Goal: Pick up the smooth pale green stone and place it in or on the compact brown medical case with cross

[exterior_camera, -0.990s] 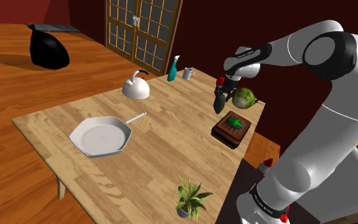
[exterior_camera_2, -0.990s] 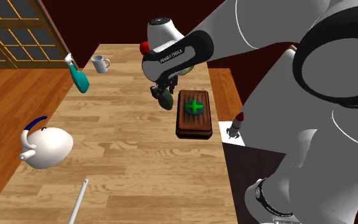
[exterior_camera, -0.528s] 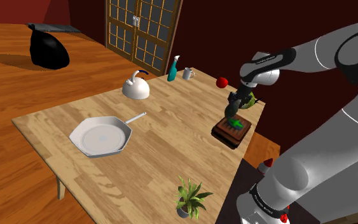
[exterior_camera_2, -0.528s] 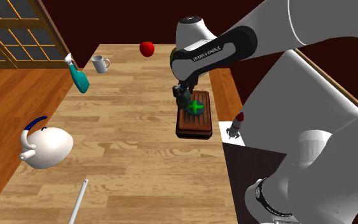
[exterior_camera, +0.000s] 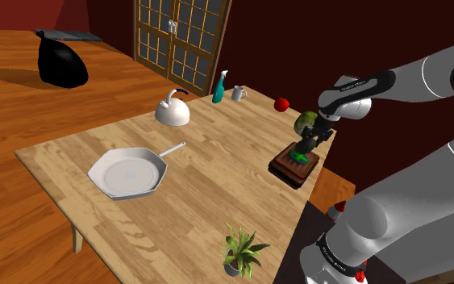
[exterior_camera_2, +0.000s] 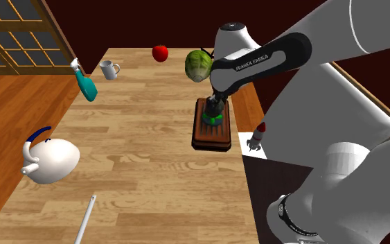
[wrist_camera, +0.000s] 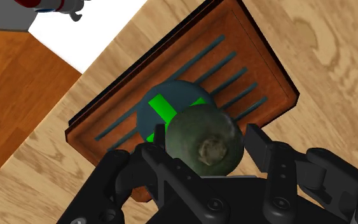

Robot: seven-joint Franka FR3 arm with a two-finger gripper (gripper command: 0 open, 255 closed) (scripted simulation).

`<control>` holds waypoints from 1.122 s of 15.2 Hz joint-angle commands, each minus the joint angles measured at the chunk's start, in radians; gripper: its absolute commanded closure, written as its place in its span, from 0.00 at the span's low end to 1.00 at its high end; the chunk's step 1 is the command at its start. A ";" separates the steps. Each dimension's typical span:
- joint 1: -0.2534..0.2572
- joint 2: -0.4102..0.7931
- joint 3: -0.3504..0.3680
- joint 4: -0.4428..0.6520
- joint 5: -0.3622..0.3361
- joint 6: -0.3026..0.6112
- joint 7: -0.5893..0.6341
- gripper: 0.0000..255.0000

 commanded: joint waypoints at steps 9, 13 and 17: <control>0.010 0.116 -0.019 -0.052 0.051 0.159 -0.039 1.00; 0.012 0.138 -0.021 -0.058 0.065 0.185 -0.048 1.00; 0.012 0.138 -0.021 -0.058 0.065 0.185 -0.048 1.00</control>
